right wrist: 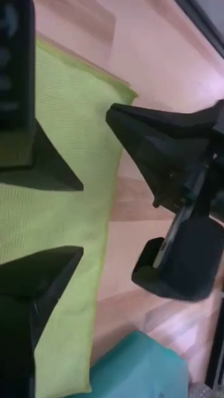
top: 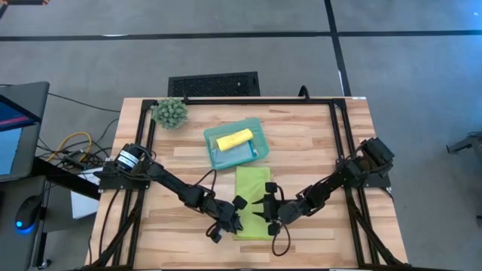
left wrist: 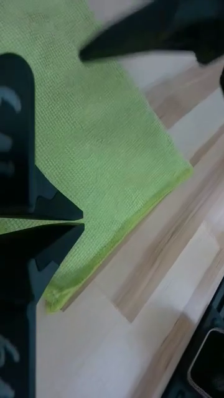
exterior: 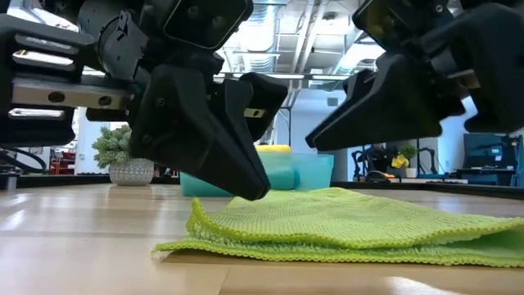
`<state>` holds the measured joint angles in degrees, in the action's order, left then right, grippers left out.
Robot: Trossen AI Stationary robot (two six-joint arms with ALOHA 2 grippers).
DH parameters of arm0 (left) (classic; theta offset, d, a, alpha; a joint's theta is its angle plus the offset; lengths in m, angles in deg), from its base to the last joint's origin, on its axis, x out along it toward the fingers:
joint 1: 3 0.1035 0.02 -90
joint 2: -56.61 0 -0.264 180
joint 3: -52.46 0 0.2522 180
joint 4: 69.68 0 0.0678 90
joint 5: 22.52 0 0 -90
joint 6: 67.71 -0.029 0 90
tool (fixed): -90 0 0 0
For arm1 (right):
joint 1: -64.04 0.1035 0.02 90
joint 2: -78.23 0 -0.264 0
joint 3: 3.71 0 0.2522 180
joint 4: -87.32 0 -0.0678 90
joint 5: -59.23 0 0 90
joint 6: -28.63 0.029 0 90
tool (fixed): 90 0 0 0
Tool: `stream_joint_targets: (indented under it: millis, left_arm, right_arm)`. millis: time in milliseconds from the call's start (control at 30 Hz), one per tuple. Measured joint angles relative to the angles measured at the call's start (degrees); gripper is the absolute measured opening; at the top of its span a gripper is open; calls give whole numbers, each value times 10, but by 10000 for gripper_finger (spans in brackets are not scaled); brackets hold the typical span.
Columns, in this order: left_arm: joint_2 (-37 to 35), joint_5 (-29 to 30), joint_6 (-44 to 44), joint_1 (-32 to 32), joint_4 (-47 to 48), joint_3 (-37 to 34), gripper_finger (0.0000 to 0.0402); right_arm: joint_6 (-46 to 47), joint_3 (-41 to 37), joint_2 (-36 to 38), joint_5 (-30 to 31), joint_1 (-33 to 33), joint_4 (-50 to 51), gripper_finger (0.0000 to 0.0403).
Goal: Fold microfiber towels
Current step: Fold the light green towel
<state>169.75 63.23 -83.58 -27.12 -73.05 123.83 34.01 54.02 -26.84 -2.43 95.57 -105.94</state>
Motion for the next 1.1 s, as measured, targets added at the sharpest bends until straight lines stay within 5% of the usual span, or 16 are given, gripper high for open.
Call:
stream_joint_targets:
  millis: [367, 900, 1100]
  left_arm:
    - [0, 14, 16, 12, -3, 0, 11]
    - [0, 26, 14, -21, 4, 0, 14]
    - [0, -37, -15, -29, -19, 0, 70]
  right_arm:
    - [-40, 0, 0, 0, 3, 11, 228]
    - [-8, 42, 21, 2, 54, 112, 193]
    - [20, 53, 21, 2, 67, 168, 172]
